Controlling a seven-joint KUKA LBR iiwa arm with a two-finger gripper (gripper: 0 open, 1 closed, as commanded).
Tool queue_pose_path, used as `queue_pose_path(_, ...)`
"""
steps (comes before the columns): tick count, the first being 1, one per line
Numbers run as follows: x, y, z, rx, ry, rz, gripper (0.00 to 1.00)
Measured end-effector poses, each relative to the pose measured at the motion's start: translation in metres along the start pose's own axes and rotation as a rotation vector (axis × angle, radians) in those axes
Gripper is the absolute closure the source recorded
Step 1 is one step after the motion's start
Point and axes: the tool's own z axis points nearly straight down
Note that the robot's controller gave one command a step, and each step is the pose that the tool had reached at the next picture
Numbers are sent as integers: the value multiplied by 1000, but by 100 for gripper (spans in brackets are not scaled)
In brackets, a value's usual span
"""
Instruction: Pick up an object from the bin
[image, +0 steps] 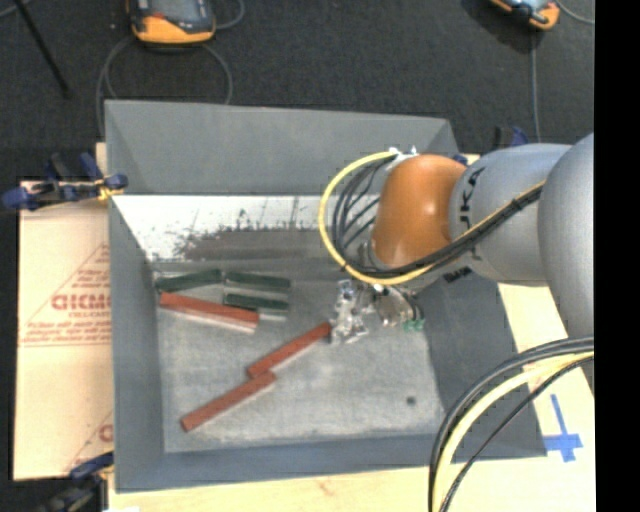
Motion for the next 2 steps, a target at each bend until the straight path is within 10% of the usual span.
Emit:
queue_pose_path(1, -5, 1, 2, 3, -30, 2, 0)
queue_pose_path(2, 0, 0, 0, -1, 1, -1, 100)
